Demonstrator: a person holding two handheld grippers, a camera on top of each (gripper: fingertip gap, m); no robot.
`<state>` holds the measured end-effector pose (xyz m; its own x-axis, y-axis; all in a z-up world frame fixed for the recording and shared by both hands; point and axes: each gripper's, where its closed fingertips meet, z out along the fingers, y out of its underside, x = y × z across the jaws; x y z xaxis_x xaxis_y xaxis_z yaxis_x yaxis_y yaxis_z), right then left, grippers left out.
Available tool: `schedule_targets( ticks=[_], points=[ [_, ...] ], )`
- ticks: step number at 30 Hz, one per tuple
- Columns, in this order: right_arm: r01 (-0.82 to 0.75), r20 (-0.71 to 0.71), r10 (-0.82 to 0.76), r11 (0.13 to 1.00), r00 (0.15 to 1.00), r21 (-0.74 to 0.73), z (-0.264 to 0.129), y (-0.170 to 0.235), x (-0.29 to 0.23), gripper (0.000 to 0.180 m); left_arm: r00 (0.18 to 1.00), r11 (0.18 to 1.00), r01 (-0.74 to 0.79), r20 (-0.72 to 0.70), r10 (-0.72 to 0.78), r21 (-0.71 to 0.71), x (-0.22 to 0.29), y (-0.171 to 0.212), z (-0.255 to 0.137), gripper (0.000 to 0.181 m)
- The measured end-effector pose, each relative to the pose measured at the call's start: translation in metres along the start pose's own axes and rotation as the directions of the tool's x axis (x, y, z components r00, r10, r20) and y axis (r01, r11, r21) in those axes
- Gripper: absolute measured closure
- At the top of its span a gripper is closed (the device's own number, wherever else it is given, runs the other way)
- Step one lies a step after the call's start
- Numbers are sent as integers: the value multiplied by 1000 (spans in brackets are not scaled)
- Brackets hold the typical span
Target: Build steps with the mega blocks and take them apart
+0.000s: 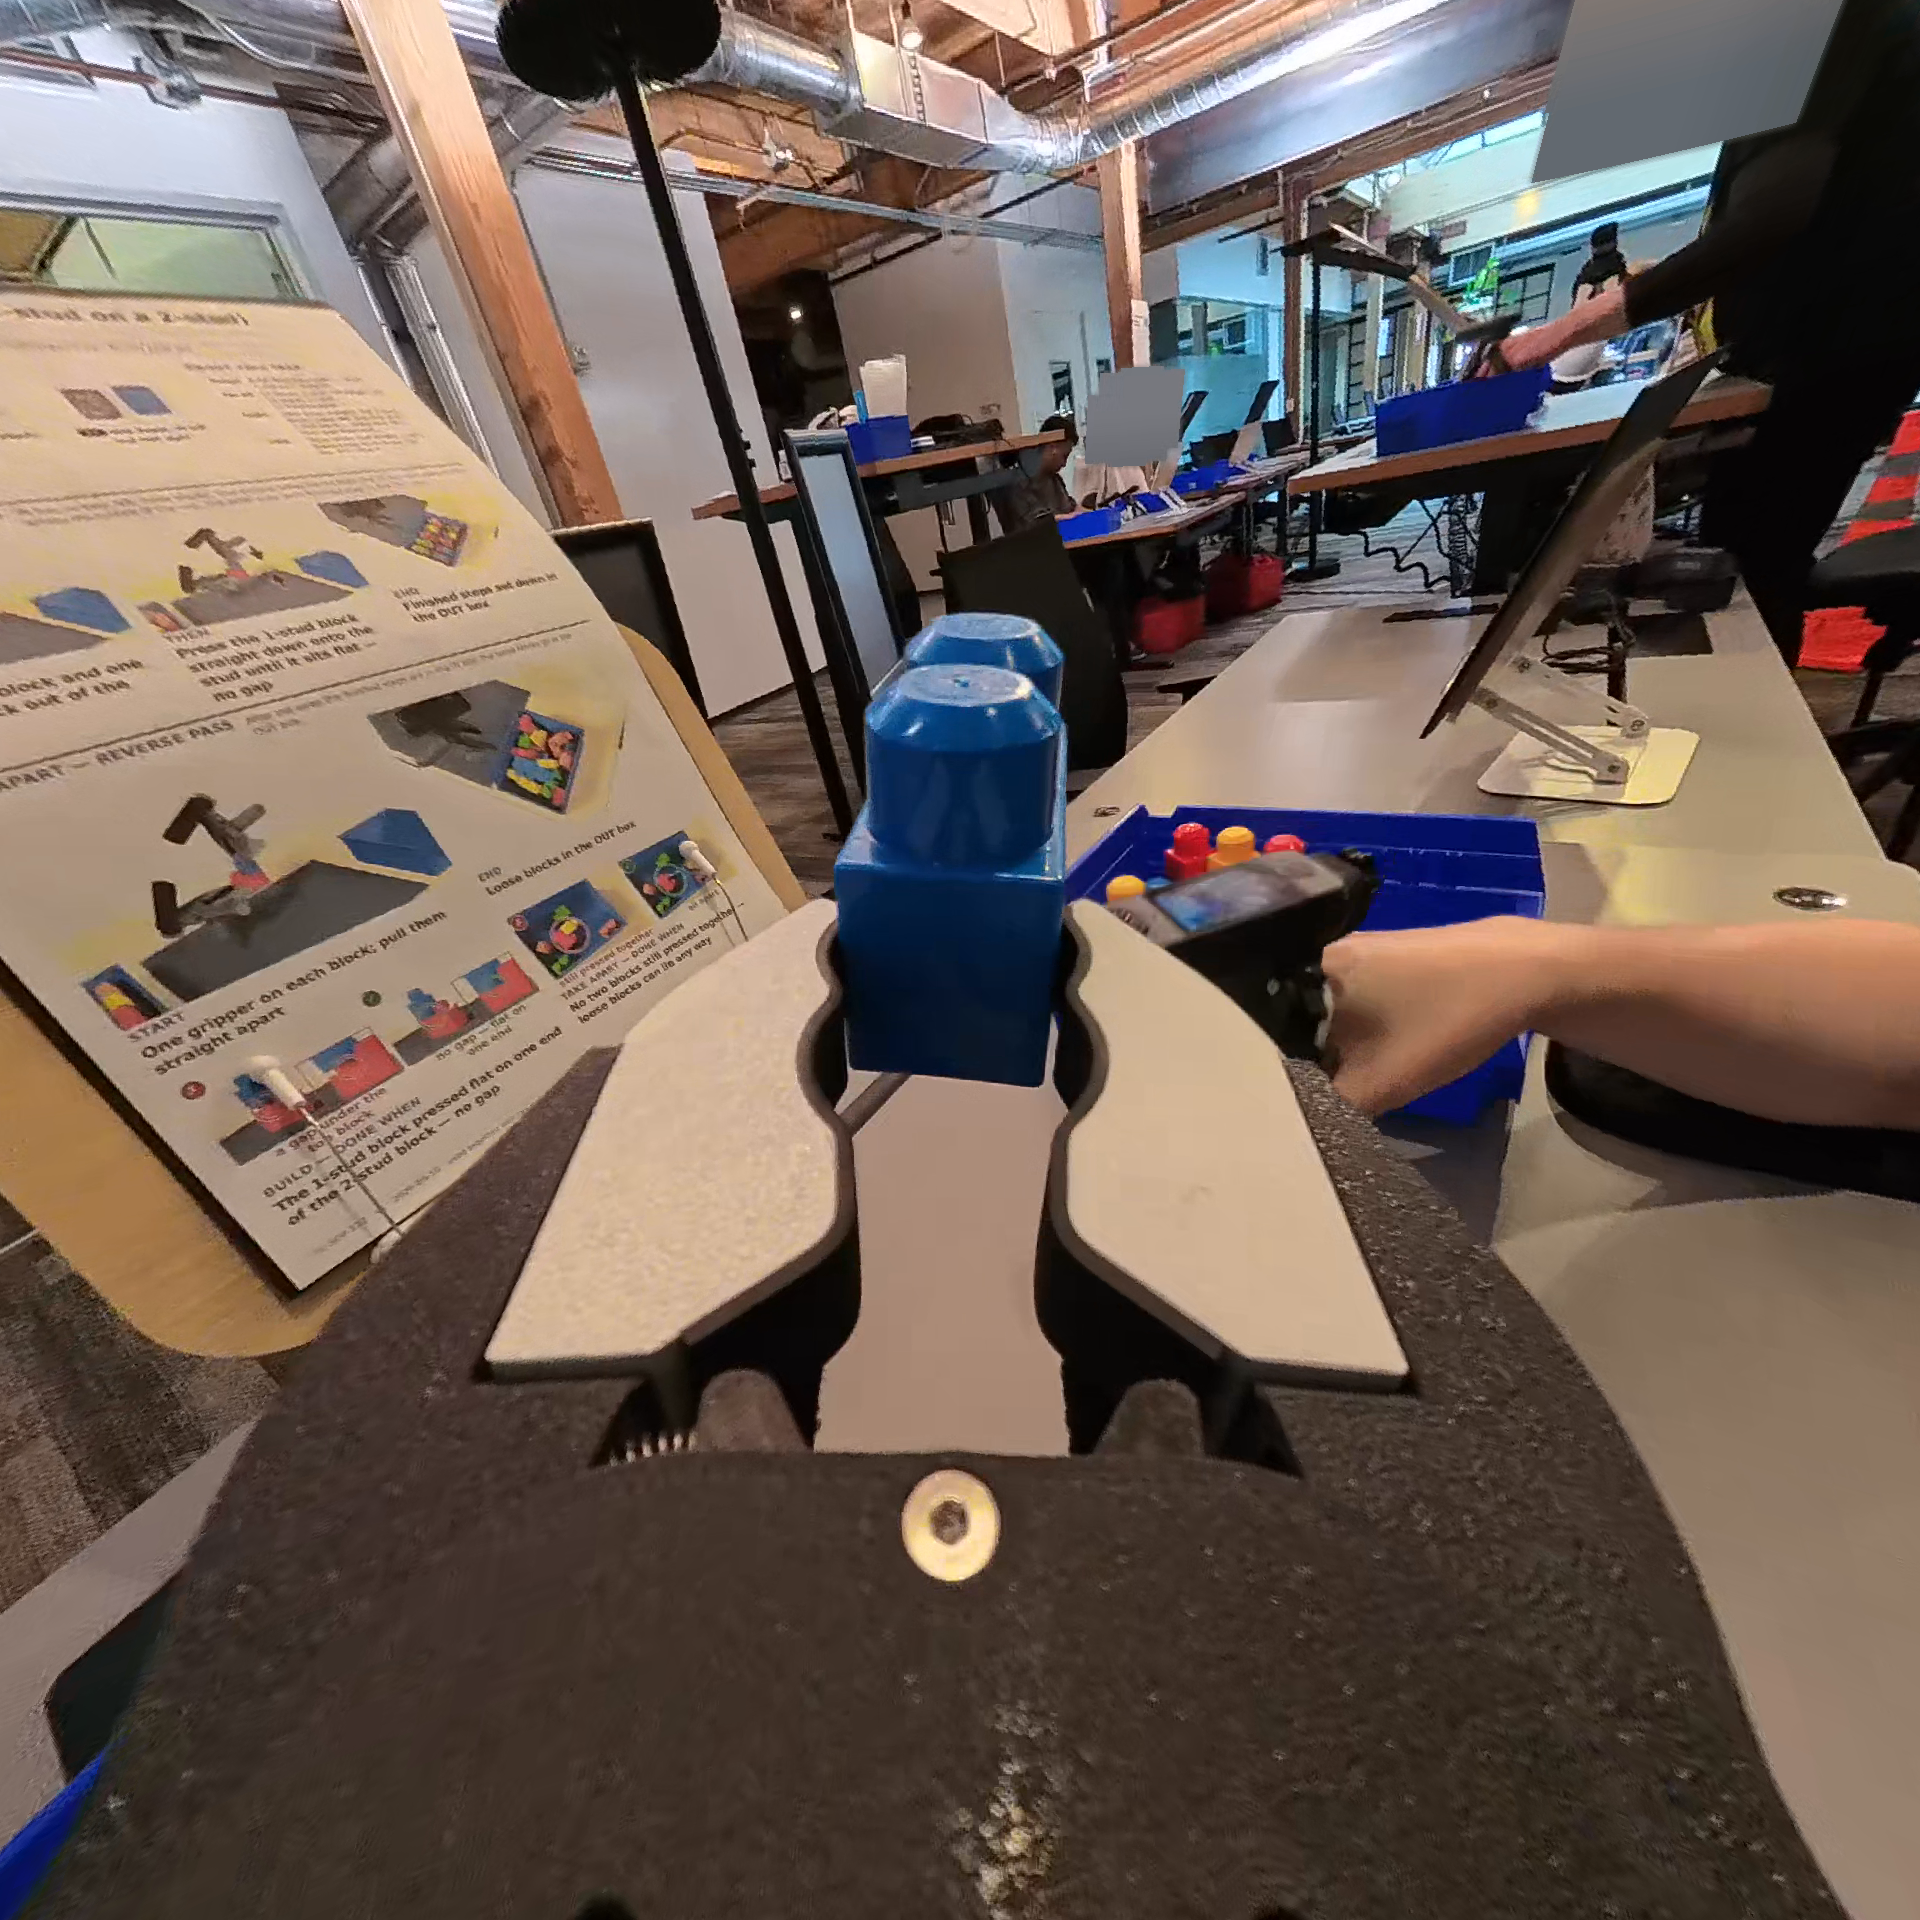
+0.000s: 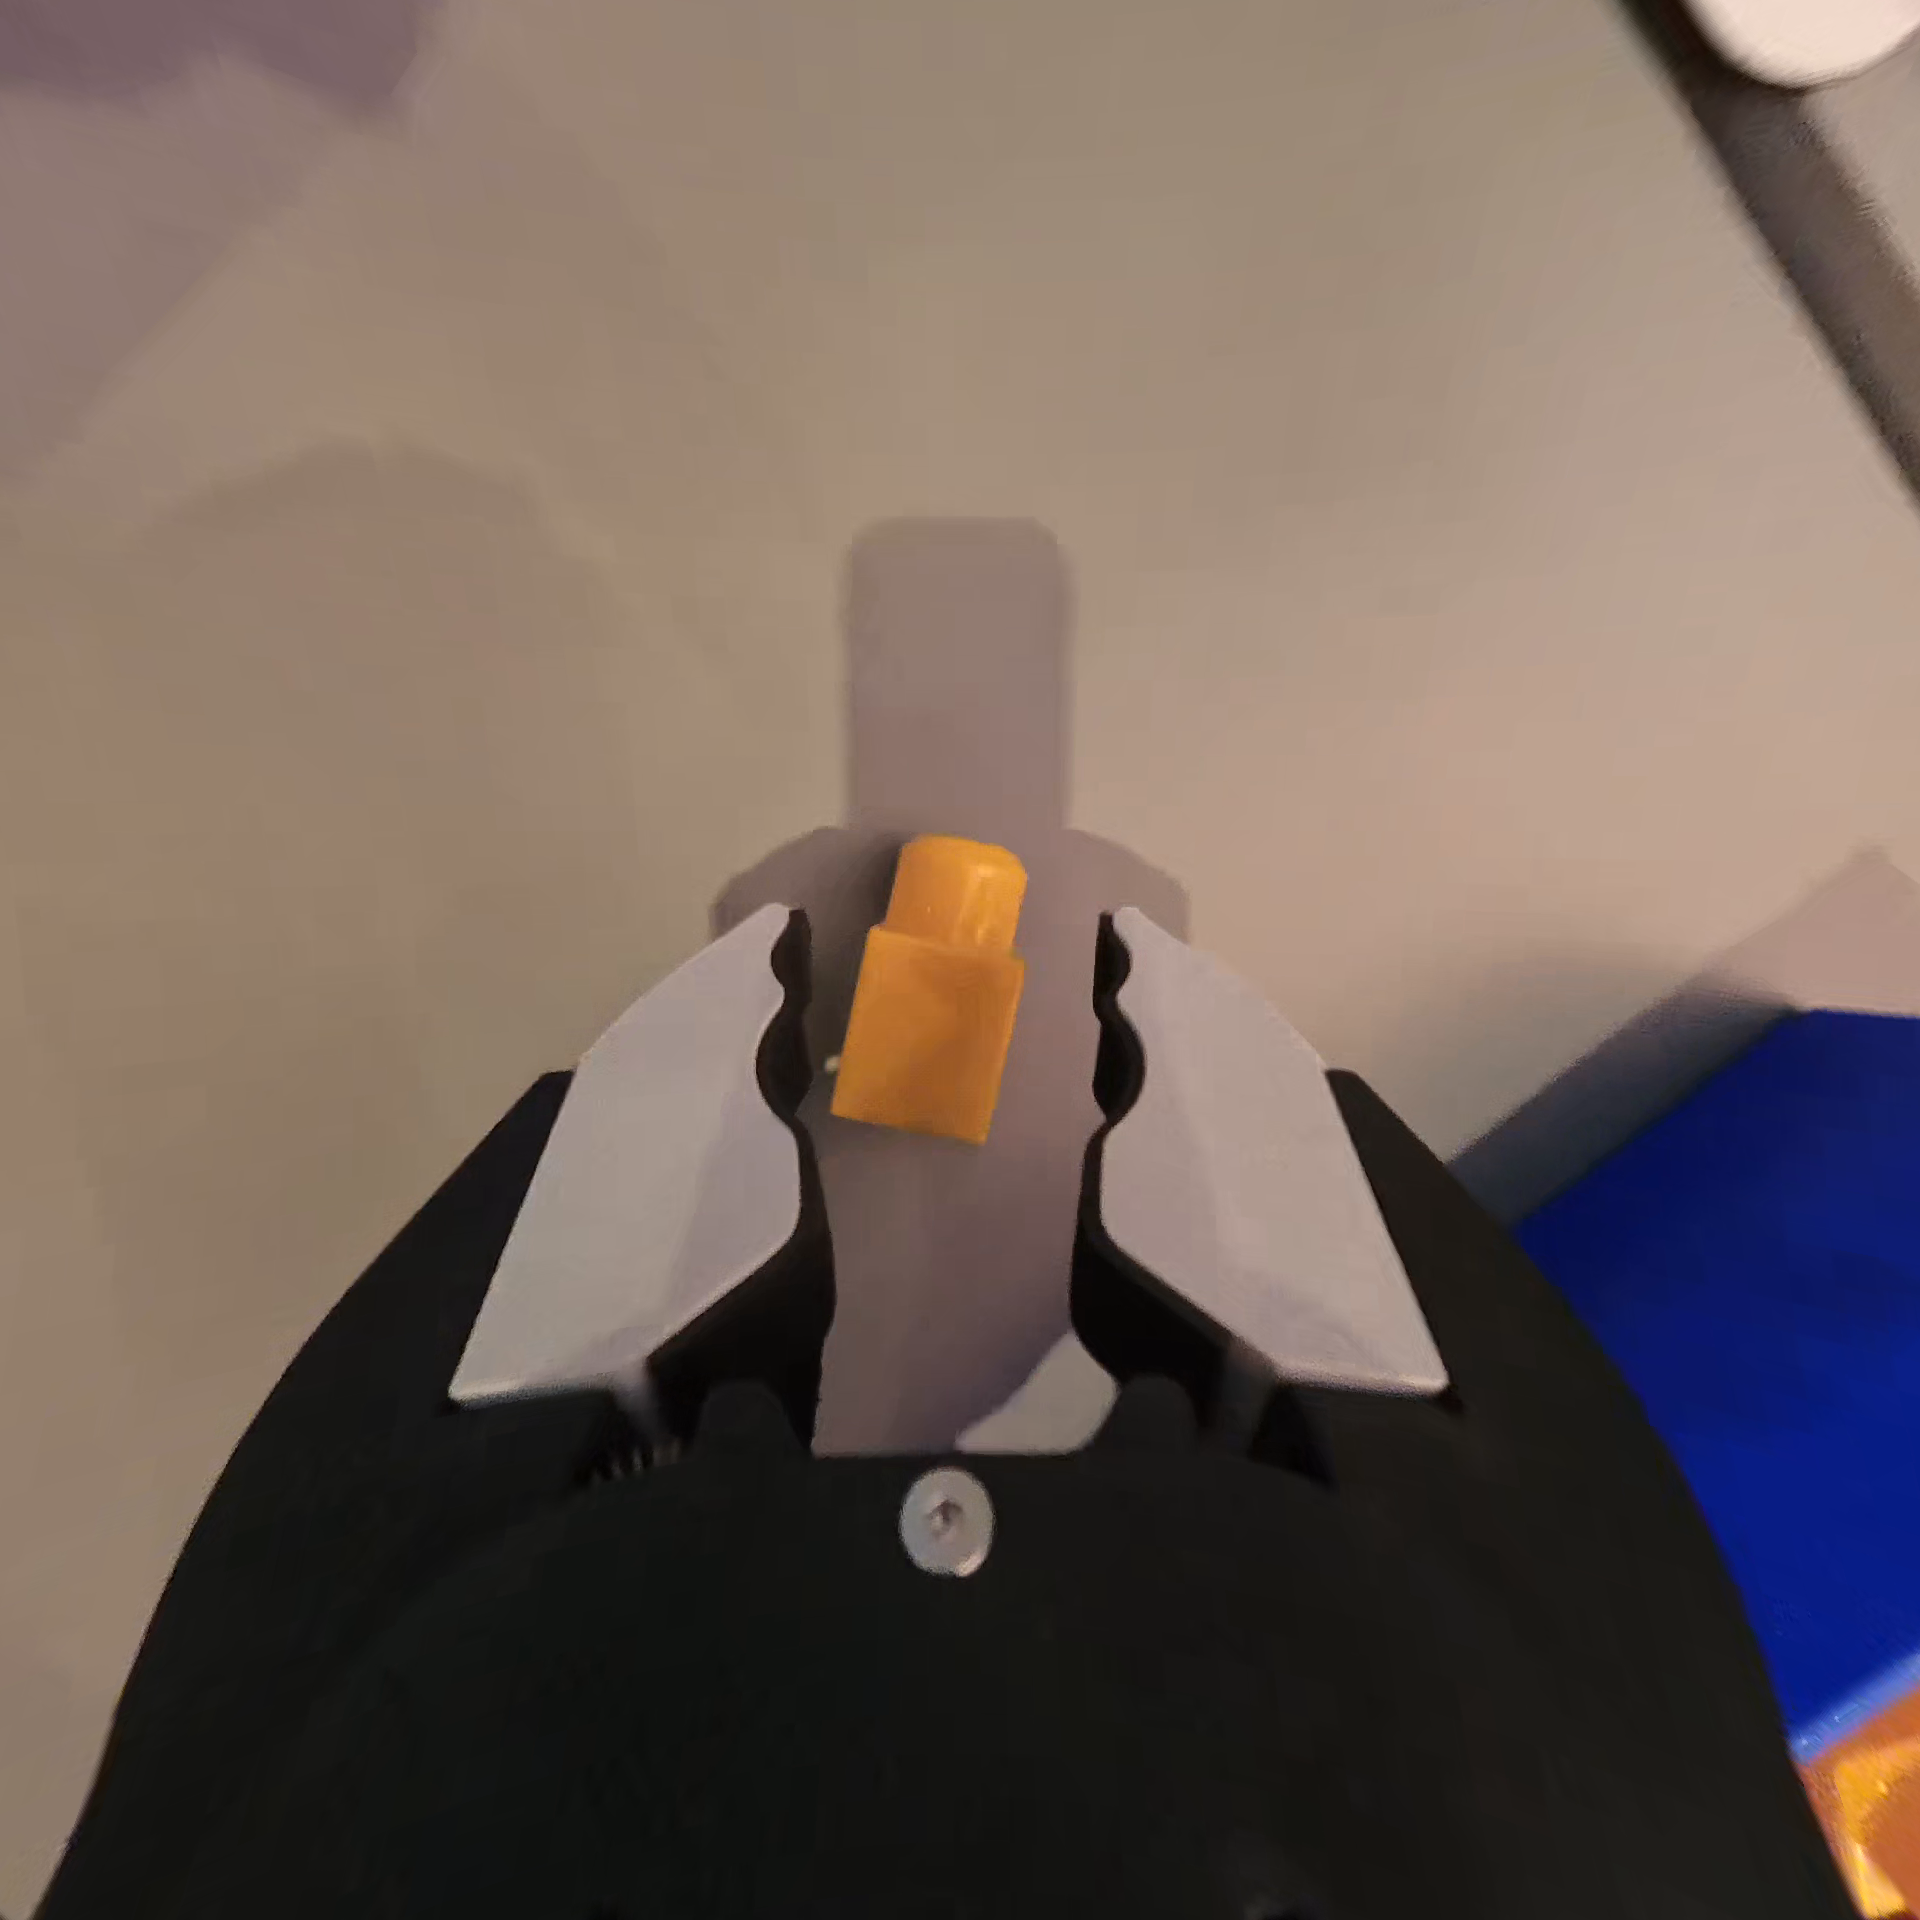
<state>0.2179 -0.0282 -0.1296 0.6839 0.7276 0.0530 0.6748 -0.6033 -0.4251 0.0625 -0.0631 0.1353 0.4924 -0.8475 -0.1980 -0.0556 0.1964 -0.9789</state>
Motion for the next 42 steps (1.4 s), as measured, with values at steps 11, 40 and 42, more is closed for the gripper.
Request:
schedule_targets(
  ticks=[11,40,42],
  points=[
    [1,61,5,994,998,-106,3,16,-3,143,1000,999,10,-14,-10,-35,0,9,4,144],
    [-291,446,-420,383,790,877,-205,-96,-55,143,828,911,376,-378,-413,-171,102,86,78,144],
    [-304,449,-418,368,790,879,-207,-96,-56,143,792,888,429,-404,-457,-164,101,80,76,144]
  ],
)
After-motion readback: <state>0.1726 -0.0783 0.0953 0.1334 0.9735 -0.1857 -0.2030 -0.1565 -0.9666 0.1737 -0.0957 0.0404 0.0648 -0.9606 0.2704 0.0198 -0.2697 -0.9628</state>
